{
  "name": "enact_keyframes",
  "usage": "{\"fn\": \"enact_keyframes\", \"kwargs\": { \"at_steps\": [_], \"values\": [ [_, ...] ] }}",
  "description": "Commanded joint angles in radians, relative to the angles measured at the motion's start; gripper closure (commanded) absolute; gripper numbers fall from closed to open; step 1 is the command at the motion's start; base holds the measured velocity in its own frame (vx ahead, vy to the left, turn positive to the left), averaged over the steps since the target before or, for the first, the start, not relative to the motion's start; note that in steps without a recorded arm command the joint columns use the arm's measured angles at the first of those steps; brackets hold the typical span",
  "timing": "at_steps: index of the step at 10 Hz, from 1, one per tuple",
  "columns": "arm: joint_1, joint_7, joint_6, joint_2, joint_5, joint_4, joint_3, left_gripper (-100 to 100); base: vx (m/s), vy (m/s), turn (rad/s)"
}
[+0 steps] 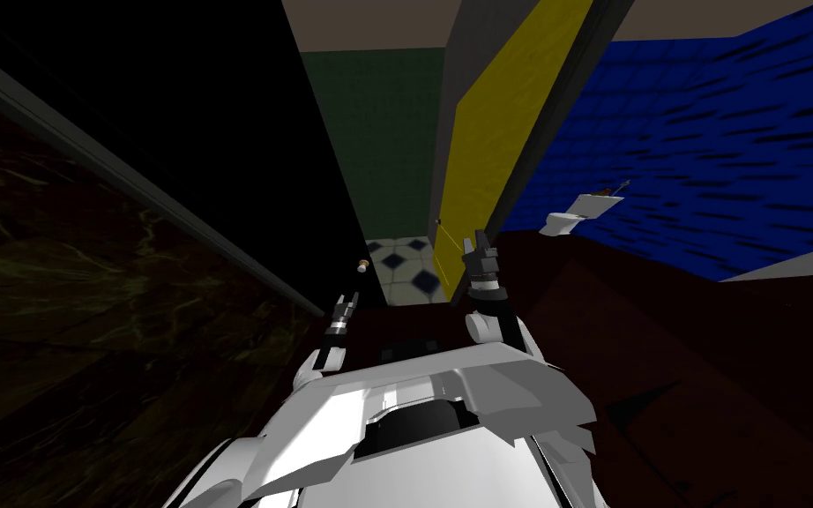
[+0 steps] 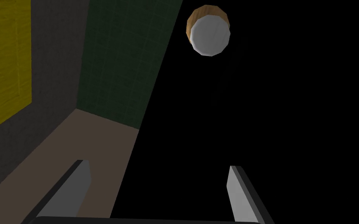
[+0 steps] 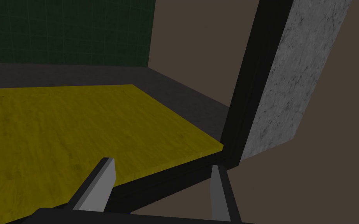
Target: Push the door open
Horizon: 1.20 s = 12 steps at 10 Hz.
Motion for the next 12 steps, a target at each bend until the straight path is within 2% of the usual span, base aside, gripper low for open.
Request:
{"fn": "enact_keyframes", "kwargs": {
  "at_steps": [1, 4, 5, 7, 12],
  "values": [
    [-0.007, -0.028, -0.008, 0.007, 0.000, 0.033, -0.005, -100, 0.115, -0.024, 0.013],
    [-0.026, -0.065, -0.027, 0.020, 0.000, 0.096, -0.013, -100, 0.084, -0.022, 0.010],
    [-0.039, -0.089, -0.040, 0.028, 0.000, 0.139, -0.018, -100, 0.099, -0.043, 0.019],
    [-0.055, -0.118, -0.056, 0.038, 0.000, 0.190, -0.024, -100, 0.115, -0.035, 0.014],
    [-0.080, -0.167, -0.082, 0.054, 0.000, 0.275, -0.033, -100, 0.081, -0.026, 0.010]
  ]
}}
